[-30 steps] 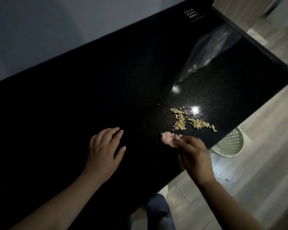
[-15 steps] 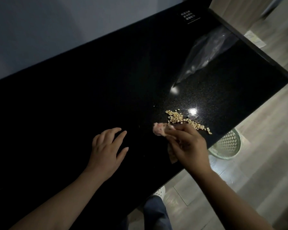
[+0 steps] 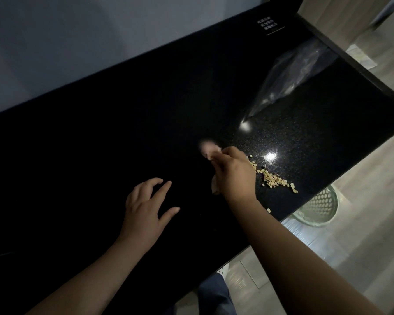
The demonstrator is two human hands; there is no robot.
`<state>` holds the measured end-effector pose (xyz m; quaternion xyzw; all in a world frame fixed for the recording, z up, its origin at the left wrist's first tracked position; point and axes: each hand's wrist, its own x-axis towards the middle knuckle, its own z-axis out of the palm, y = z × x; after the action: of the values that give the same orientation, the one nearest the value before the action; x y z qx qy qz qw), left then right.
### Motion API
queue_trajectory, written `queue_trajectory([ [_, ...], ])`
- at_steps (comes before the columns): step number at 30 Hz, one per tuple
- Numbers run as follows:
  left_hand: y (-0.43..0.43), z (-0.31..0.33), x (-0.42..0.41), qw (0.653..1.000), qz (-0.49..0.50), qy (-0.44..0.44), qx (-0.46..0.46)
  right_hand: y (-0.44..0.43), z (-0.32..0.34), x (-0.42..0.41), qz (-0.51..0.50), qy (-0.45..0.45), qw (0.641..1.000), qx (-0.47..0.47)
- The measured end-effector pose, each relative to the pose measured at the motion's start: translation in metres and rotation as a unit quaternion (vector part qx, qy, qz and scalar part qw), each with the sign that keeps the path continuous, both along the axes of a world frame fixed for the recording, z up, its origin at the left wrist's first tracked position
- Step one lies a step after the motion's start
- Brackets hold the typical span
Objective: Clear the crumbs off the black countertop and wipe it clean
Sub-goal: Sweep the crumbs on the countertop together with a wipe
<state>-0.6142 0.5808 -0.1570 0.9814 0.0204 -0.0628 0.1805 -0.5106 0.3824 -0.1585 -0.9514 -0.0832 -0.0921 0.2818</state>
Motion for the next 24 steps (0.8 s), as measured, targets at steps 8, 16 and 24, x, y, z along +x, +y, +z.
queue_trajectory([
  [8,-0.002,0.004,0.0,1.0,-0.001,0.018,0.003,-0.063,0.035,-0.016,-0.061,-0.025,0.993,0.094],
  [16,-0.017,0.002,-0.001,0.999,0.038,-0.002,0.012,-0.071,0.032,-0.103,0.018,0.006,0.996,0.087],
  [24,-0.029,-0.002,0.0,0.997,0.058,0.003,0.042,-0.079,-0.002,-0.102,0.043,-0.011,0.999,-0.006],
])
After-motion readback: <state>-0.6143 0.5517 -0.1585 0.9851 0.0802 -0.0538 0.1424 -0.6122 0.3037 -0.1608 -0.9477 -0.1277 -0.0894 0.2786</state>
